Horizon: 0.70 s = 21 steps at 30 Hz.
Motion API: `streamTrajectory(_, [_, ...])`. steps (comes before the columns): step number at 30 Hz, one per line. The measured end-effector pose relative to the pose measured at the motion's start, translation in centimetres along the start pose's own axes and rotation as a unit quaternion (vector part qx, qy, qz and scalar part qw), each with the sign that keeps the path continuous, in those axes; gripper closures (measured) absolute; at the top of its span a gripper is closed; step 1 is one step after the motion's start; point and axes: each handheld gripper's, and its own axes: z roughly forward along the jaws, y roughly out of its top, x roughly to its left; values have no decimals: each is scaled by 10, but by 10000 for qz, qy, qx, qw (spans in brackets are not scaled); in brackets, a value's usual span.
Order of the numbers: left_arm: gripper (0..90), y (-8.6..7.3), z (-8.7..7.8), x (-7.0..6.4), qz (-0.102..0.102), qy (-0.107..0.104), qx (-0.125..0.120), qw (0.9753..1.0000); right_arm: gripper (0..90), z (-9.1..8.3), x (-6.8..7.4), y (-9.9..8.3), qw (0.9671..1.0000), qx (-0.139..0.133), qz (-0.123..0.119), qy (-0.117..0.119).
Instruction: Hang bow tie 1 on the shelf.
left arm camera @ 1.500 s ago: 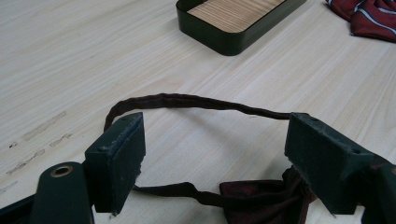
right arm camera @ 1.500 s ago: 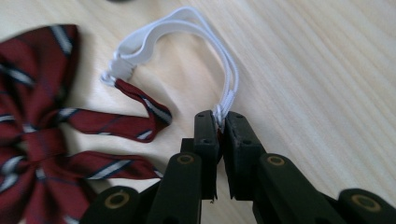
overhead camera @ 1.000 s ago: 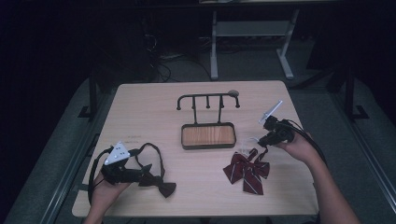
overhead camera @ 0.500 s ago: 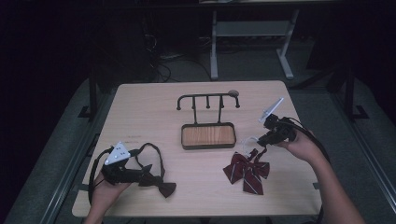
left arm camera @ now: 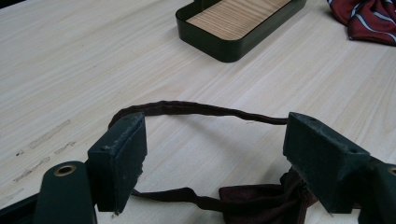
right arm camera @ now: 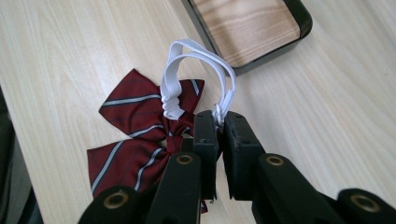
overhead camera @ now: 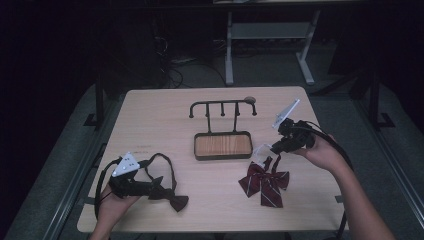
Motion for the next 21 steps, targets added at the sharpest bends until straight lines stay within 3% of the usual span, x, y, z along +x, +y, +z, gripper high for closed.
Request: streamTrajectory(21, [220,-2,-2,2,-17,33,-1,10000,838,-25,6,21,9996,-172,-225,78])
